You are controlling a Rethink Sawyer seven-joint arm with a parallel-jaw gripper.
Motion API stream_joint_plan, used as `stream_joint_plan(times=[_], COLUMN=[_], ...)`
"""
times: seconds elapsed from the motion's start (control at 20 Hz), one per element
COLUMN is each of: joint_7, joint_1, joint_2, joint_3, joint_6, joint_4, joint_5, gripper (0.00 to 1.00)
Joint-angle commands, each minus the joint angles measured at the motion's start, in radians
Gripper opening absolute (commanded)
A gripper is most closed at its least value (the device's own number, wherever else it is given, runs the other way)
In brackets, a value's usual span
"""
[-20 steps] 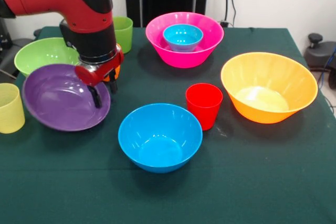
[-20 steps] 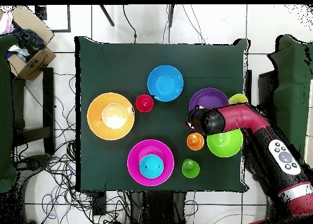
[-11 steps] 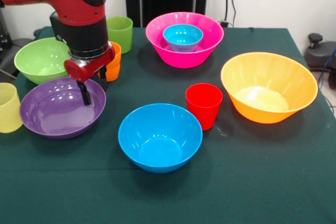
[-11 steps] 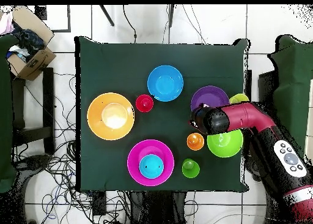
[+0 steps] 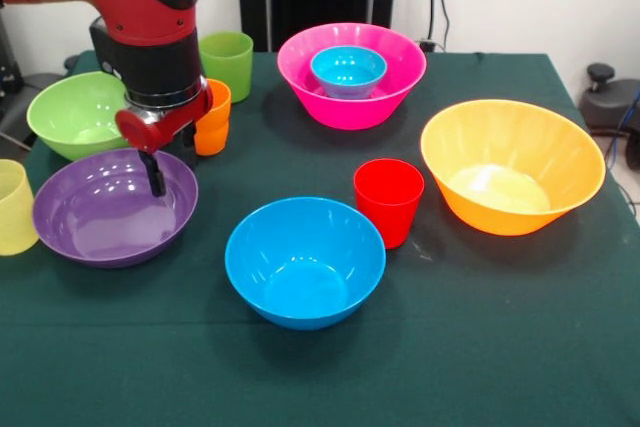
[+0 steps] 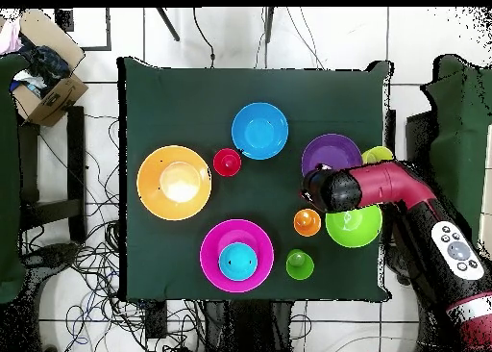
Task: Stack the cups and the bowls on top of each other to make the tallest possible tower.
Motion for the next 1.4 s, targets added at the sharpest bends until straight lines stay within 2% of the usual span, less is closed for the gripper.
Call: stream_joint_plan(times=[0.05, 0.9, 1.1, 1.4], joint_7=[-0.117, -0.076, -0.101, -0.084], joint_1=[0.056, 0.081, 0.058, 0.063], joint_2=[0.010, 0.082, 0.089, 0.102], joint_3=[-0.088, -0.104, -0.096, -0.101], joint_6=[-0.037, -0.092, -0.100, -0.100], joint_4=[-0.057, -0.115, -0.115, -0.121], joint_5=[-0.118, -0.150, -0.146, -0.138], gripper=[1.00, 1.00, 1.00, 1.00])
